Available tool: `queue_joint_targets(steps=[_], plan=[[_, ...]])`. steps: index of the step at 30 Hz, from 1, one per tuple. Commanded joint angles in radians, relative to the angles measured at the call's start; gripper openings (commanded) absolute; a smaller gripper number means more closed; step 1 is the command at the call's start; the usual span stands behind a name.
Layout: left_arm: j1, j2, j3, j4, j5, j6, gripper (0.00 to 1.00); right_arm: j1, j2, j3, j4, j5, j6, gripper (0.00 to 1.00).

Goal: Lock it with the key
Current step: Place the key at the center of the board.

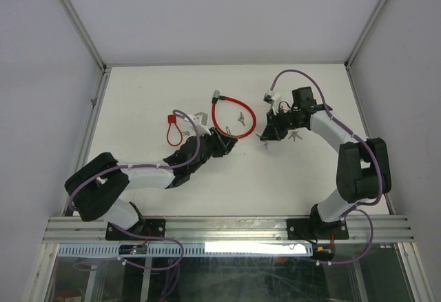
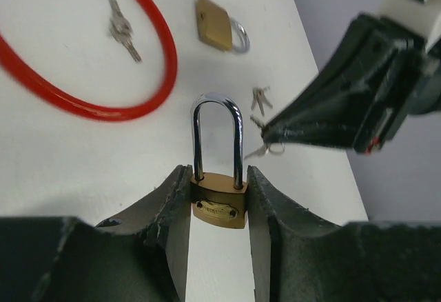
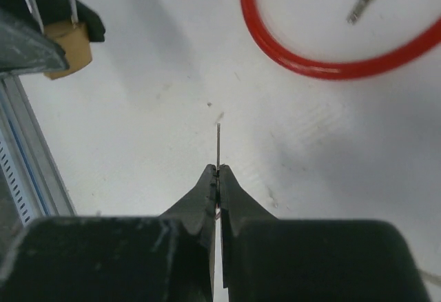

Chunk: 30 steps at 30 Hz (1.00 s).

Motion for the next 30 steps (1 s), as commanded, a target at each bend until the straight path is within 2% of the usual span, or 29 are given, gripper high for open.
queue_joint_targets(steps=[1, 6, 11, 20, 26, 30], plan=[[-0.002, 0.128, 0.069, 0.168, 0.337, 0.099, 0.00, -0.083, 0.022, 0.059, -0.129, -0.012, -0.050, 0.00], [-0.025, 0.302, 0.203, 0.138, 0.418, 0.072, 0.00, -0.103, 0.062, 0.068, -0.130, 0.087, -0.038, 0.00], [-0.063, 0.426, 0.365, -0.028, 0.347, 0.104, 0.00, -0.121, 0.140, 0.095, -0.143, 0.160, -0.015, 0.00], [-0.078, 0.546, 0.476, -0.084, 0.317, 0.102, 0.00, -0.147, 0.182, 0.101, -0.150, 0.178, -0.002, 0.02], [-0.079, 0.569, 0.499, -0.108, 0.300, 0.116, 0.10, -0.146, 0.201, 0.105, -0.159, 0.182, -0.004, 0.06], [-0.079, 0.549, 0.484, -0.122, 0.272, 0.132, 0.22, -0.146, 0.205, 0.108, -0.165, 0.184, -0.007, 0.10]])
